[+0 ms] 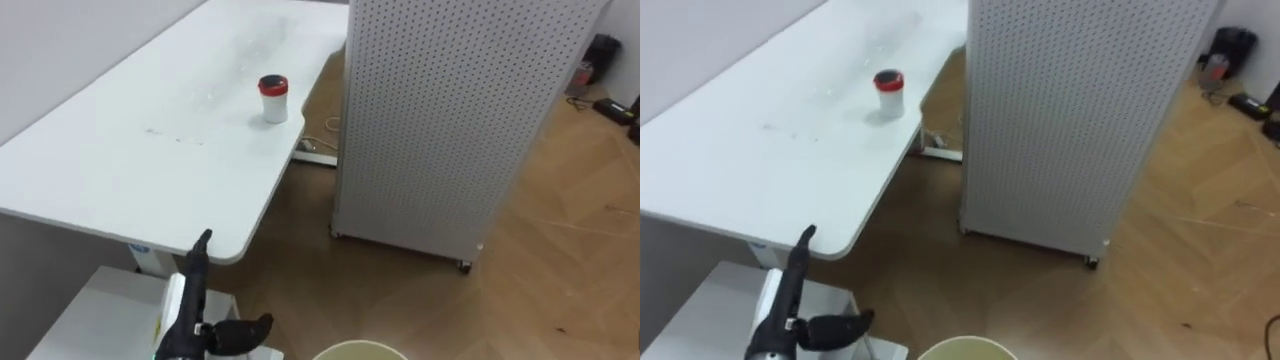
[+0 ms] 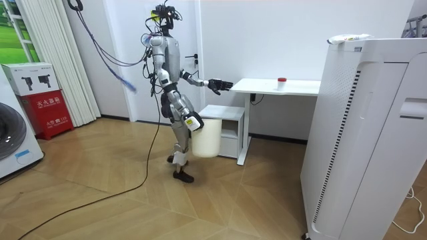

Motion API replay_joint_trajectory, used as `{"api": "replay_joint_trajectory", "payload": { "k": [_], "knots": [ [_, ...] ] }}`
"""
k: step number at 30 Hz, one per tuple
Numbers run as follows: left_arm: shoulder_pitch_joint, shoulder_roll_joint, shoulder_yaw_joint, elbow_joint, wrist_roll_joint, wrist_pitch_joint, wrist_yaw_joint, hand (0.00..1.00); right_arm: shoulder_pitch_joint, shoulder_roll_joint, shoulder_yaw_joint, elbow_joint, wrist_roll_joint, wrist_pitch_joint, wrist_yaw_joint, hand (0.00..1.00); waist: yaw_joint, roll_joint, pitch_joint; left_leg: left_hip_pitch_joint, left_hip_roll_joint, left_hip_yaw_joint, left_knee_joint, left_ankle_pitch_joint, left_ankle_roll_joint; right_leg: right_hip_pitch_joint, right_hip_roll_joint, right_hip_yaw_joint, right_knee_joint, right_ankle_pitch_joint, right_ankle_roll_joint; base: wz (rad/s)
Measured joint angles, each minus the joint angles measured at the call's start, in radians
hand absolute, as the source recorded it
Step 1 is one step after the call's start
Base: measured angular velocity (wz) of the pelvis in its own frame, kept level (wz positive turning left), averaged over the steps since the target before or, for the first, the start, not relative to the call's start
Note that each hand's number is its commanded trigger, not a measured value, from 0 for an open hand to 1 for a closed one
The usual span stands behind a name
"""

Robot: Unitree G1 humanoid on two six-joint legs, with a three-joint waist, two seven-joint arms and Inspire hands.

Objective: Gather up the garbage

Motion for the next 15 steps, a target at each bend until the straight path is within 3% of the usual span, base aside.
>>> {"api": "replay_joint_trajectory", "payload": {
  "k": [3,4,6,7,8,11,13,15],
  "knots": [
    [0.014,-0.022,0.003,0.000,-0.006,-0.001,0.029,0.00,-0.001,-0.014,0.000,-0.009,-0.004,0.000,-0.008,1.00,0.048,-0.005,0.0006,-0.060,-0.059,-0.065,-0.177,-0.006,-0.013,-0.007,0.002,0.064,0.020,-0.014,0.000,-0.58],
    [0.028,-0.028,0.001,0.000,-0.010,-0.005,0.042,0.00,-0.001,-0.019,0.000,-0.009,-0.003,0.000,-0.010,1.00,0.065,-0.004,-0.0002,-0.066,-0.092,-0.104,-0.282,0.006,-0.019,-0.008,0.002,0.088,0.023,-0.021,-0.001,-0.59],
    [0.051,-0.035,0.001,-0.009,-0.009,-0.021,0.061,0.00,0.000,-0.021,0.000,-0.010,-0.003,0.000,-0.020,1.00,0.076,0.000,-0.0014,-0.088,-0.133,-0.167,-0.418,0.056,-0.020,-0.010,0.003,0.110,0.034,-0.029,0.006,-0.38],
    [0.068,-0.041,0.000,-0.027,-0.010,-0.025,0.074,0.00,0.000,-0.019,-0.001,-0.013,-0.003,0.001,-0.026,1.00,0.078,-0.001,-0.0010,-0.100,-0.157,-0.204,-0.484,0.108,-0.013,-0.015,0.001,0.117,0.053,-0.047,0.017,-0.27],
    [0.087,-0.045,0.000,-0.034,-0.008,-0.037,0.085,0.00,0.001,-0.016,0.000,-0.017,-0.006,0.003,-0.032,1.00,0.091,-0.004,-0.0036,-0.088,-0.168,-0.215,-0.517,0.159,-0.008,-0.024,0.001,0.140,0.073,-0.066,0.035,-0.31],
    [0.125,-0.042,0.001,-0.077,-0.013,-0.048,0.095,0.00,0.010,-0.020,0.001,-0.051,-0.008,0.009,-0.035,1.00,0.094,-0.007,-0.0070,-0.072,-0.168,-0.188,-0.555,0.212,-0.001,-0.035,0.003,0.155,0.068,-0.067,0.046,-0.12],
    [0.141,-0.042,0.002,-0.095,-0.011,-0.048,0.095,0.00,0.010,-0.015,0.002,-0.051,-0.010,0.009,-0.036,1.00,0.100,-0.007,-0.0072,-0.071,-0.165,-0.176,-0.552,0.243,0.007,-0.035,0.009,0.169,0.069,-0.069,0.050,-0.04],
    [0.156,-0.040,0.006,-0.103,-0.009,-0.048,0.099,0.00,0.010,-0.011,0.002,-0.050,-0.026,0.009,-0.041,1.00,0.102,-0.010,-0.0067,-0.061,-0.174,-0.179,-0.547,0.241,0.012,-0.024,0.010,0.189,0.070,-0.073,0.045,-0.04]
  ]
}}
